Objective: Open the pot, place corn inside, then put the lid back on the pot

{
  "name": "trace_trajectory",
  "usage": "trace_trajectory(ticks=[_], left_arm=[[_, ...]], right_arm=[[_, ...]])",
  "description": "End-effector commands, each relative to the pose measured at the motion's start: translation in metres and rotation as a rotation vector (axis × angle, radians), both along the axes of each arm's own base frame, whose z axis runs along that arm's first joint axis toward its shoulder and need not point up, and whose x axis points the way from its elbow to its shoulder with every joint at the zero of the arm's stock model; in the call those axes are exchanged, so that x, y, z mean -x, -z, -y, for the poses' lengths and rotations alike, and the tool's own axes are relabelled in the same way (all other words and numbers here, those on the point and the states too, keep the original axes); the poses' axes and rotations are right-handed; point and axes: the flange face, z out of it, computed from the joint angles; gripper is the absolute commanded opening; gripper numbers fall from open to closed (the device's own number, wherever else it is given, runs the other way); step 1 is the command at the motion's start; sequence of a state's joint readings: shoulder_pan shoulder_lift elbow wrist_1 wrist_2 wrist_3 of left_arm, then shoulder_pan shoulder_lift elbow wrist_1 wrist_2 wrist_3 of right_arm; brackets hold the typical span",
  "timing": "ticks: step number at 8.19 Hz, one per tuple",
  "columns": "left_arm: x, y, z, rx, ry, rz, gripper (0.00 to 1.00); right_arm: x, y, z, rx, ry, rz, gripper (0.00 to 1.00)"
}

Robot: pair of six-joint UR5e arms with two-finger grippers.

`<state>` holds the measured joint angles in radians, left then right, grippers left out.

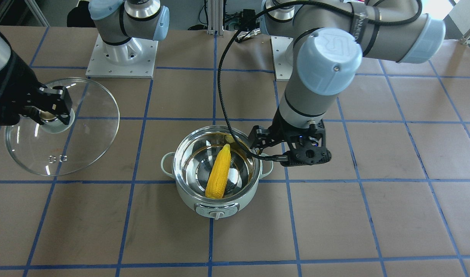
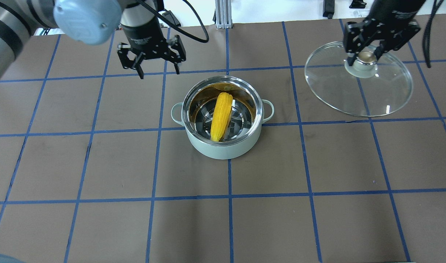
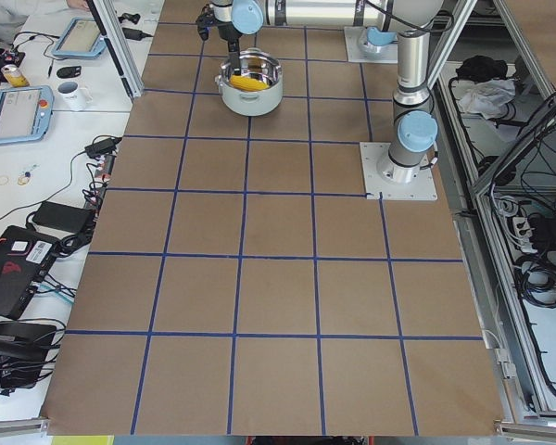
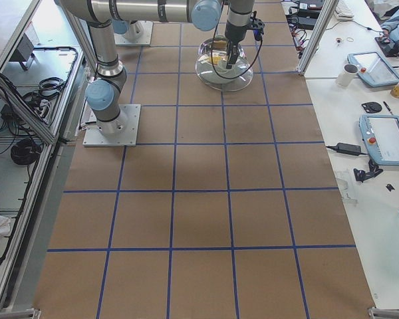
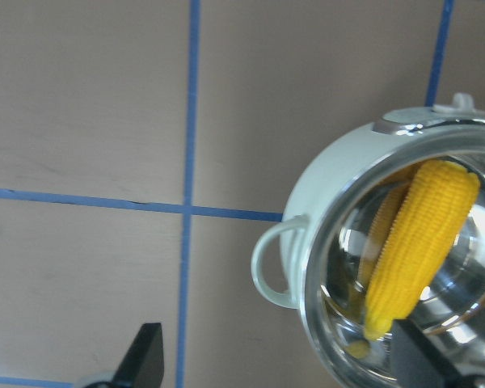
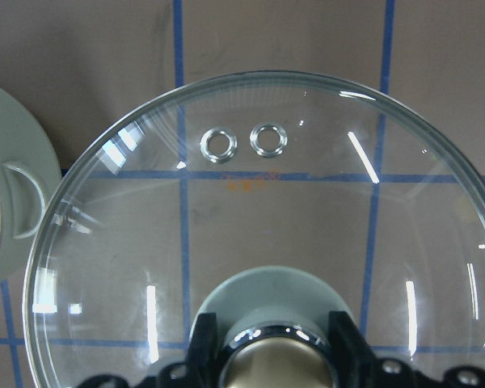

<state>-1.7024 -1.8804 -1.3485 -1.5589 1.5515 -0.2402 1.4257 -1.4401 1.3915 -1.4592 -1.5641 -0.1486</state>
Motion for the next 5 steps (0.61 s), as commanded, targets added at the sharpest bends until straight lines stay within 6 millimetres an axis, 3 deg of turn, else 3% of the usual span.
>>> trace_trajectory(ticks=[1,2,5], left_arm=[[-0.069,-0.054,0.011,0.055,-0.013,0.067,1.0],[-0.079,-0.074,0.001,0.08,-0.02,0.067,1.0],[-0.079,-0.109,-0.02,0.143,-0.021,0.068,1.0]], right_arm=[[-0.117,0.013,0.002,0.066,0.065,-0.005,0.0],[-0.154,0.021,0.0,0.084,0.091,0.0,0.0],[-0.265,0.073,0.013,0.161,0.153,0.08,0.0]])
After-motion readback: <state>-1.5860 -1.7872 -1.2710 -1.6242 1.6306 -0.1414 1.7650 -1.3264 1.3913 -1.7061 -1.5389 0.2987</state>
